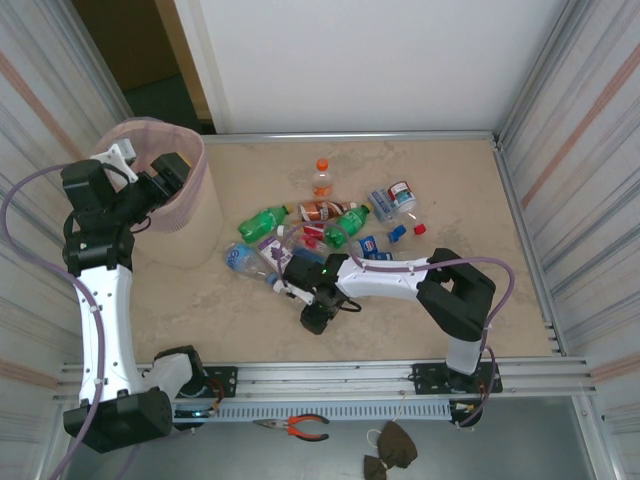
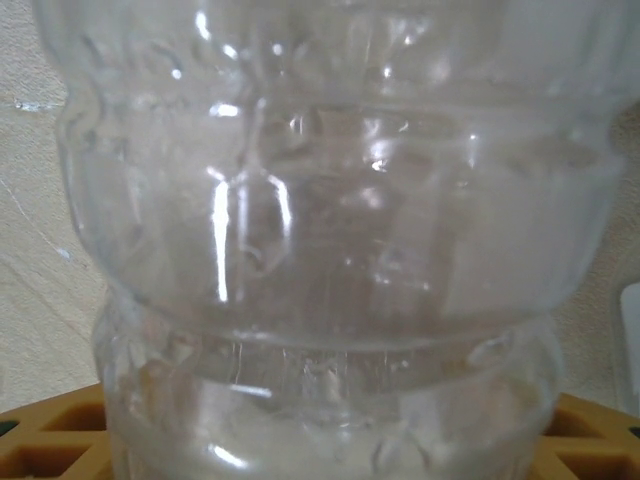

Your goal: Put the plastic bottles in the bin

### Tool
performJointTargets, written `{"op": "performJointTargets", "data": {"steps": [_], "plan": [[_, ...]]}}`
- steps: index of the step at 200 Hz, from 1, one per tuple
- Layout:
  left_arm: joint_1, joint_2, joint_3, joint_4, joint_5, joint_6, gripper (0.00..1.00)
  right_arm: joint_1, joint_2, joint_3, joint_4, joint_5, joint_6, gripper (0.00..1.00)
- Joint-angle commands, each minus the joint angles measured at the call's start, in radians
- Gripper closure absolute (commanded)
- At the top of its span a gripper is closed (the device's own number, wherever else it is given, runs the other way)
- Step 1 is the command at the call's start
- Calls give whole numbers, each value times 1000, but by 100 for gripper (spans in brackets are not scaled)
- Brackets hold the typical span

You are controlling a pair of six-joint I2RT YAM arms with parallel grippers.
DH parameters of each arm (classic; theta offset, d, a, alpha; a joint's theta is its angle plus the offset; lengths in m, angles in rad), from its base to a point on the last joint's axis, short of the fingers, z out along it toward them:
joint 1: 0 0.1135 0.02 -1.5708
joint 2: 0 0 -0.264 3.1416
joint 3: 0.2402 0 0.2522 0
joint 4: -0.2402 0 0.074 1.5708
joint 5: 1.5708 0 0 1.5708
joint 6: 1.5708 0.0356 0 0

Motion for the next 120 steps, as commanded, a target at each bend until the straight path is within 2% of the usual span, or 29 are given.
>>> {"op": "performJointTargets", "data": {"steps": [1,48,70,87,120], "plan": [[2,-18,-6,26,24,9,22,7,-52,19,-10,3,7,41],[2,-17,-10,75,60,-37,22,6,-198,5,12,-3,9,43],[3,-25,-23,145,132,-45,22,-7,-289,-6,50,-11,9,43],[-1,-33,-51,267,217,-73,24,-28,-362,-8,83,-21,11,43],[-107,-15,-21,338,262,-24,25,-63,-501,-22,169,-35,9,44]]}}
